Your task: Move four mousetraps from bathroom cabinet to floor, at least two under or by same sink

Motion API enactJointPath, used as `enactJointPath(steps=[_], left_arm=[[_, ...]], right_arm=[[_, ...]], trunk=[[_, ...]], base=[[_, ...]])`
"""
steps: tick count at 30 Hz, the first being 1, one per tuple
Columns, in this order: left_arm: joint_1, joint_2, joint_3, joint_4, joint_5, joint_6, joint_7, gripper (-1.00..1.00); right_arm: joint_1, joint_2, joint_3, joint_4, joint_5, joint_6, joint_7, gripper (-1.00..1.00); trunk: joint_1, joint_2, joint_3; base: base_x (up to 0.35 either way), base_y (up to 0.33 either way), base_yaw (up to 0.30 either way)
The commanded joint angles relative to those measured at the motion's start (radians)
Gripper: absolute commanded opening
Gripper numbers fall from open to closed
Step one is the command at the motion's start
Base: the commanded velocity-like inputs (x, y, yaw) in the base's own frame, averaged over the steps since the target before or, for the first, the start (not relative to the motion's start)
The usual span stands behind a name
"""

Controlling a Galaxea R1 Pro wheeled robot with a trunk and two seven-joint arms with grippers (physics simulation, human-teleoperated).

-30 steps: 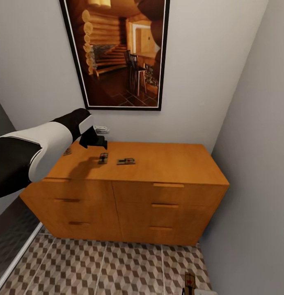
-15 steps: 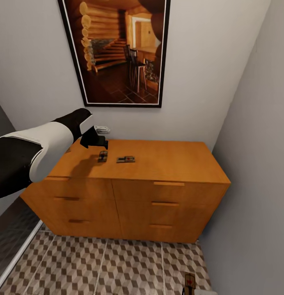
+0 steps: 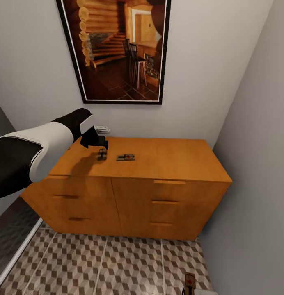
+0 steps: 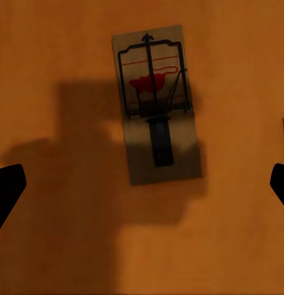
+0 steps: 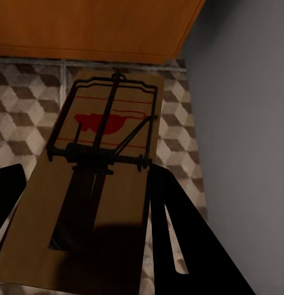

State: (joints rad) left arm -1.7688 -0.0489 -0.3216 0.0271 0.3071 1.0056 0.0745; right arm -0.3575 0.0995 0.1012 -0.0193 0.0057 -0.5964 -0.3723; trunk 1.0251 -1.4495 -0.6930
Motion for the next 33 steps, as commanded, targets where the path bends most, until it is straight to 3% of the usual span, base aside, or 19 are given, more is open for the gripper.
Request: enactJointPath(steps=[1, 14, 33], left_arm=[[-0.001, -0.001, -0.003, 0.002, 0.011, 0.001, 0.008, 1.00], [0.006, -0.003, -0.002, 0.002, 0.013, 0.002, 0.004, 1.00], [0.008, -0.014, 0.001, 0.001, 0.015, 0.002, 0.006, 1.00]], right_arm=[[-0.001, 0.000, 0.008, 0.001, -0.003, -0.002, -0.004, -1.00], [-0.001, 0.000, 0.008, 0.001, -0.003, -0.002, -0.004, -1.00], [-0.001, 0.000, 0.008, 0.001, -0.003, -0.001, -0.004, -1.00]], trunk=[[0.000, -0.001, -0.002], [0.000, -0.001, -0.019], [0.000, -0.001, -0.020]], base=[[0.000, 0.000, 0.000], [0.000, 0.000, 0.000], [0.000, 0.000, 0.000]])
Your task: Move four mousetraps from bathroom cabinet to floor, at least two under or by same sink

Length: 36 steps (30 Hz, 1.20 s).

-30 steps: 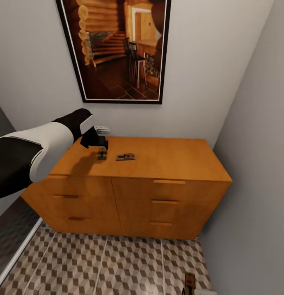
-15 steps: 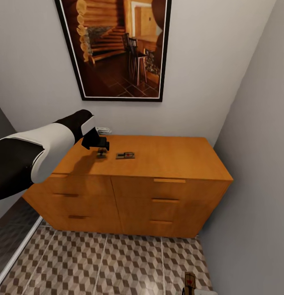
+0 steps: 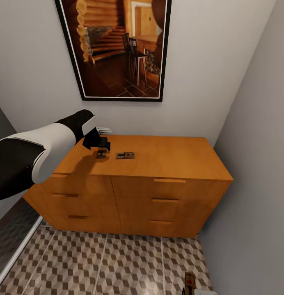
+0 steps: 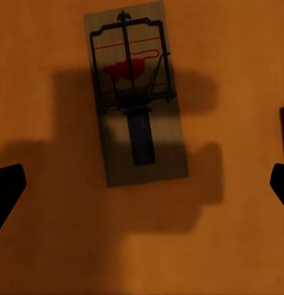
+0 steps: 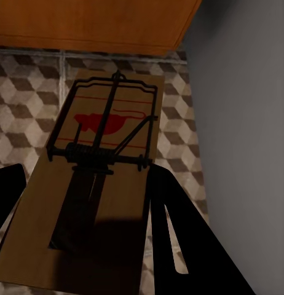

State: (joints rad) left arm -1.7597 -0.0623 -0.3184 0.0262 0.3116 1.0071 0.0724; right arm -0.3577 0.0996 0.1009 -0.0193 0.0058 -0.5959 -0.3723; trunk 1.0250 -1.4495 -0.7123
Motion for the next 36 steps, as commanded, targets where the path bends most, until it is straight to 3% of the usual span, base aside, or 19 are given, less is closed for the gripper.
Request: enactJointPath(steps=[1, 36], left_arm=[[-0.001, 0.000, -0.002, 0.002, 0.011, 0.001, 0.008, 1.00], [-0.001, 0.001, -0.002, 0.003, 0.011, 0.001, 0.013, 1.00]], right_arm=[[-0.001, 0.000, 0.008, 0.001, -0.003, -0.002, -0.004, -1.00], [-0.001, 0.003, 0.009, 0.001, -0.003, -0.002, -0.004, -1.00]], trunk=[[0.000, 0.000, -0.001], [0.000, 0.000, -0.005]], base=[[0.000, 0.000, 0.000], [0.000, 0.000, 0.020]])
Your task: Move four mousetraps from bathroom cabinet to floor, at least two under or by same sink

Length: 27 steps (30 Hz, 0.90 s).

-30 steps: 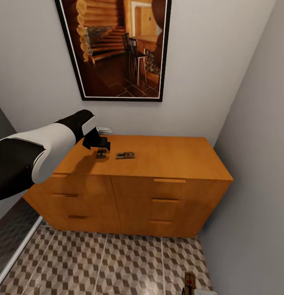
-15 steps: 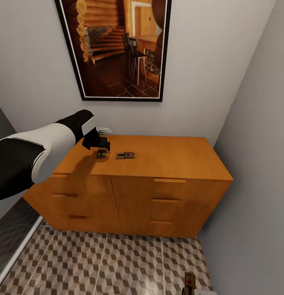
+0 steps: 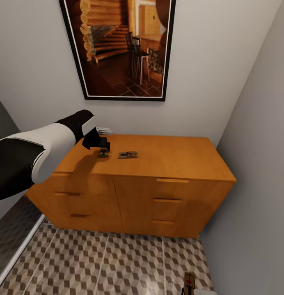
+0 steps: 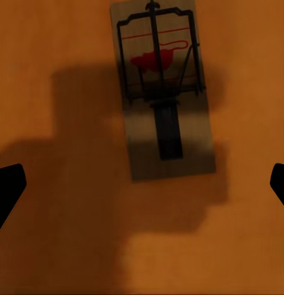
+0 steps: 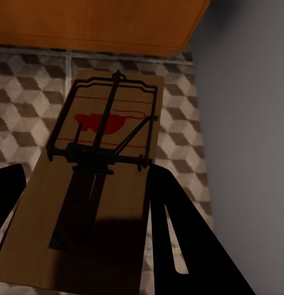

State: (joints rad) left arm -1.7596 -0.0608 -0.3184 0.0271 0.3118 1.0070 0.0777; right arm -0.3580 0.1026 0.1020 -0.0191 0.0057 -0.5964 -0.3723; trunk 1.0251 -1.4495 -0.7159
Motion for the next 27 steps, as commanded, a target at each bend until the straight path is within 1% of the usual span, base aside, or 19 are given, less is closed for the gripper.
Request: enactJointPath(steps=[1, 8, 27], left_arm=[[-0.001, -0.001, -0.002, 0.002, 0.010, 0.001, 0.008, 1.00], [-0.001, -0.001, -0.002, 0.002, 0.010, 0.000, 0.008, 1.00], [-0.001, -0.004, -0.002, 0.002, 0.010, 0.000, 0.008, 1.00]], right_arm=[[0.000, 0.000, 0.008, 0.001, -0.003, -0.002, -0.003, -1.00], [0.000, 0.000, 0.008, 0.001, -0.003, -0.002, -0.003, -1.00], [0.000, 0.000, 0.008, 0.001, -0.003, -0.001, -0.003, -1.00]], trunk=[[0.000, 0.000, -0.001], [0.000, 0.000, -0.004], [0.000, 0.000, -0.004]], base=[[0.000, 0.000, 0.097], [0.000, 0.000, 0.055], [0.000, 0.000, 0.002]])
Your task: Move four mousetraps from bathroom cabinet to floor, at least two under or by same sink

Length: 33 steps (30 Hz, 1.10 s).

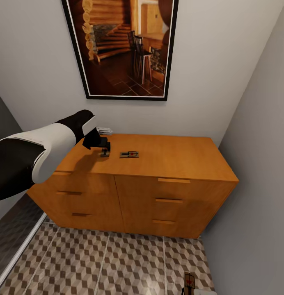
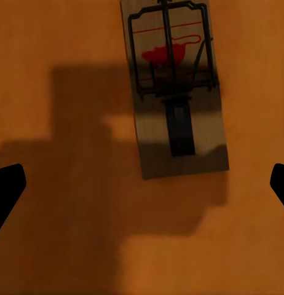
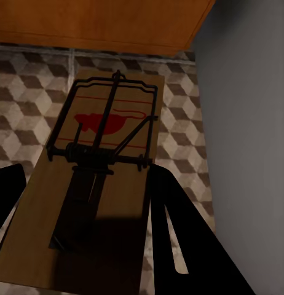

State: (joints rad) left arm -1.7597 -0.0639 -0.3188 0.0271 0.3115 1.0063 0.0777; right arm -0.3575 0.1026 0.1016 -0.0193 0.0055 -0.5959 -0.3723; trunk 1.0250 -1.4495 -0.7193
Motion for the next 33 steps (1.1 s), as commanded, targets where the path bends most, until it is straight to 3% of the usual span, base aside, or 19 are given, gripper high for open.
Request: enactJointPath(steps=[1, 14, 33], left_arm=[[-0.001, 0.000, -0.002, 0.002, 0.011, 0.001, 0.008, 1.00], [-0.001, -0.007, -0.002, 0.002, 0.011, 0.000, 0.008, 1.00], [0.011, -0.011, 0.000, 0.002, 0.011, 0.000, 0.008, 1.00]], right_arm=[[-0.001, 0.000, 0.008, 0.001, -0.003, -0.002, -0.003, -1.00], [-0.001, 0.000, 0.009, 0.001, -0.003, -0.002, -0.003, -1.00], [0.000, 0.000, 0.009, 0.001, -0.003, -0.002, -0.003, -1.00]], trunk=[[0.000, 0.000, -0.001], [0.000, 0.000, -0.001], [0.000, 0.000, -0.001]], base=[[0.000, 0.000, 0.000], [0.004, -0.004, 0.000], [0.094, -0.081, 0.000]])
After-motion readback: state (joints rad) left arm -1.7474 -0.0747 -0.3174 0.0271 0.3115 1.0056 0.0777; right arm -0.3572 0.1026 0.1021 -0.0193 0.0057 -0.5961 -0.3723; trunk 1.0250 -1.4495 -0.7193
